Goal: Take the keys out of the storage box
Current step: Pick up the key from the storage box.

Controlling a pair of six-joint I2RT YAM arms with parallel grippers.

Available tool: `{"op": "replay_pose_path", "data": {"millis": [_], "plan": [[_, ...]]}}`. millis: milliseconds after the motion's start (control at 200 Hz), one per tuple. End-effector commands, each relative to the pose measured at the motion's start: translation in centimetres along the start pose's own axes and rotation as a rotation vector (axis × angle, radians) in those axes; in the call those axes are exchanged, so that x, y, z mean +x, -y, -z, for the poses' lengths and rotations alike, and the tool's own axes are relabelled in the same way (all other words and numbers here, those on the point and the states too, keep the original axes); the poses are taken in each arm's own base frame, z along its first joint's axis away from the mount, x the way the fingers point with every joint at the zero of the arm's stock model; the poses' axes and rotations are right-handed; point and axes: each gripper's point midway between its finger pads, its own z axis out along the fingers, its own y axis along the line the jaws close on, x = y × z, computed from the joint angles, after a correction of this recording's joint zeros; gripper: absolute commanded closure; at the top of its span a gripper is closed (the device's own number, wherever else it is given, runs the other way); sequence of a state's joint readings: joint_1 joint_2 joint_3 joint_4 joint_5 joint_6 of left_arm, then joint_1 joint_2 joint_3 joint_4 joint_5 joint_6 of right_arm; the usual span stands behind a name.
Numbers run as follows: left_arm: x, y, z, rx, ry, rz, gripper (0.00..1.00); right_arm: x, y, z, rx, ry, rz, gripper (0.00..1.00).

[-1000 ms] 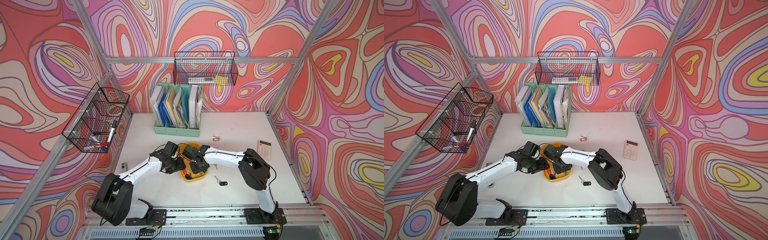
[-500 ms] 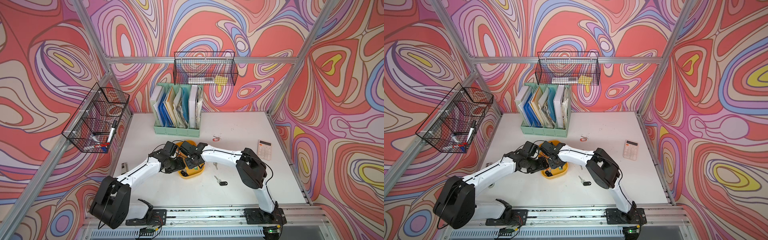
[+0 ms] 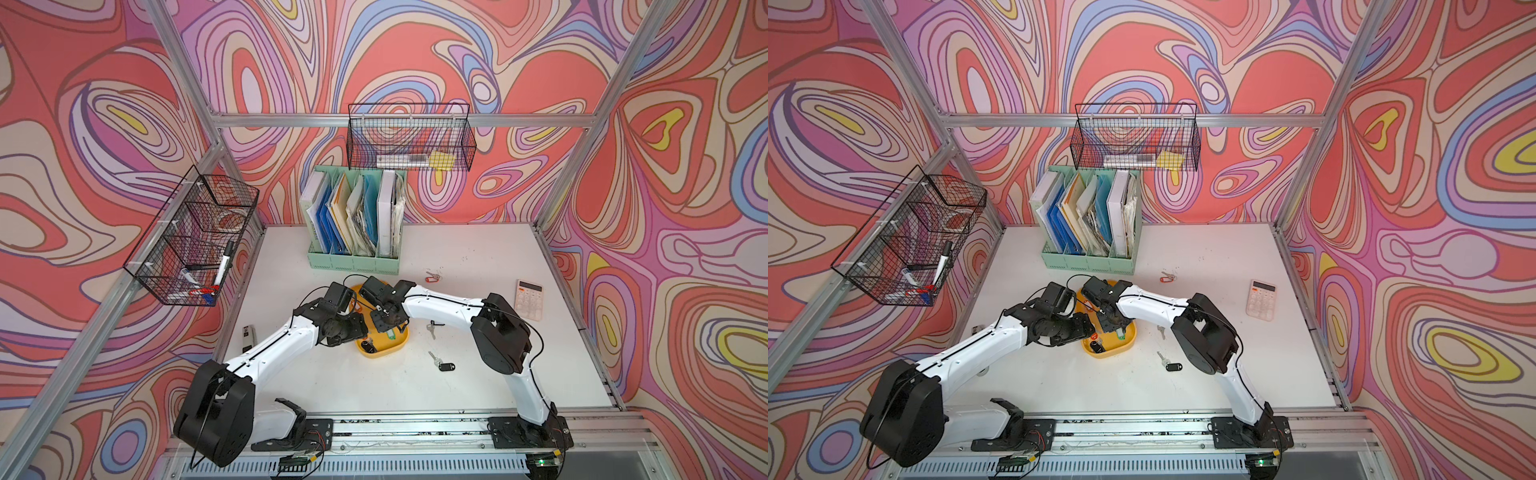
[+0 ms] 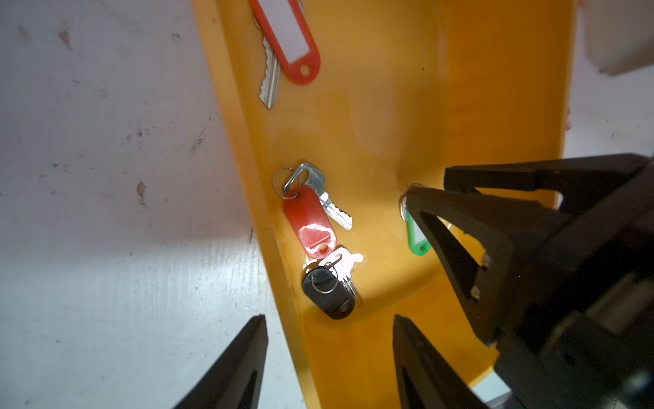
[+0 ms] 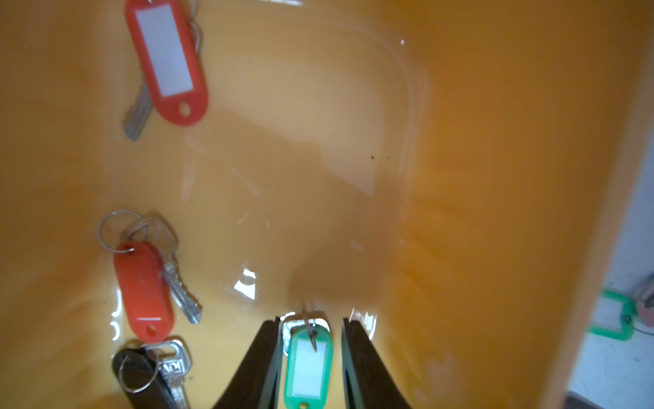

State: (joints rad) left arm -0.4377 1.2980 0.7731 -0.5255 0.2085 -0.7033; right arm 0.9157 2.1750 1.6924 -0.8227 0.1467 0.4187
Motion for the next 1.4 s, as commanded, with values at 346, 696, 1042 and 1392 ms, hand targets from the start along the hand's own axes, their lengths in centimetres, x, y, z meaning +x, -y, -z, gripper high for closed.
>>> {"op": "replay_pose_path", "data": {"millis": [346, 696, 1042, 1392], "plan": [[-0.4, -0.7, 1.2, -0.041, 0.034, -0.014, 0.37, -0.1, -0.1, -0.1, -0.01, -0.015, -0.007, 1.0], [-1.3, -1.4, 3.1, -0.079, 0.118, -0.023, 0.31, -2.5, 0.3, 4.9, -0.016, 0.091, 0.001, 1.0], [-2.5, -2.6, 5.6, -0.136, 0.242, -0.011, 0.1, -5.1, 4.3, 10.4, 0.029, 0.207, -0.032, 1.0], [-2.5, -3.7, 6.9, -0.164, 0.305, 0.009, 0.01, -5.8, 16.1, 11.3, 0.187, 0.222, -0.17, 1.0]]}}
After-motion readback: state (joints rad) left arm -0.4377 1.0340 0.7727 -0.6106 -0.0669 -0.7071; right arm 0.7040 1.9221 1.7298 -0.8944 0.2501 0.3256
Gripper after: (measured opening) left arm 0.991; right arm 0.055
